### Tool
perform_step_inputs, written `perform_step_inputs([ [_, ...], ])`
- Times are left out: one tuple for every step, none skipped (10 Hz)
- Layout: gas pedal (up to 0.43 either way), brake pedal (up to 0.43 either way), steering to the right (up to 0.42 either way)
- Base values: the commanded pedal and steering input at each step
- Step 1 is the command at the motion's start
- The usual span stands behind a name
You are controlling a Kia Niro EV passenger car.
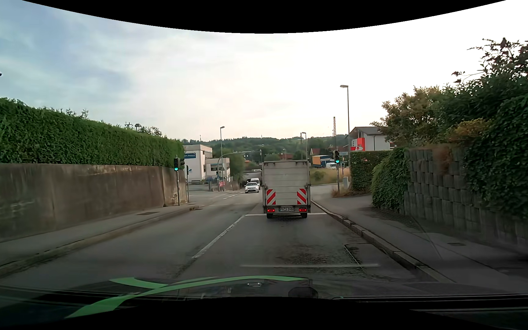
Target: Follow the waypoints while adhering to traffic rules and regulations
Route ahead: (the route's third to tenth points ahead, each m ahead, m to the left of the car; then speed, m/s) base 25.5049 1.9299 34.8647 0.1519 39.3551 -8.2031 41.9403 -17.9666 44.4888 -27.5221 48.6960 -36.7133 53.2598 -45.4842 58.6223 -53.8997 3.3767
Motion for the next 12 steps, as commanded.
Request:
perform_step_inputs([
  [0.0, 0.0, -0.008],
  [0.0, 0.0, -0.008],
  [0.0, 0.0, -0.008],
  [0.0, 0.0, -0.008],
  [0.0, 0.0, -0.008],
  [0.0, 0.0, -0.008],
  [0.0, 0.0, -0.008],
  [0.0, 0.0, -0.008],
  [0.0, 0.0, -0.008],
  [0.0, 0.0, -0.007],
  [0.0, 0.0, -0.005],
  [0.0, 0.0, -0.003],
])
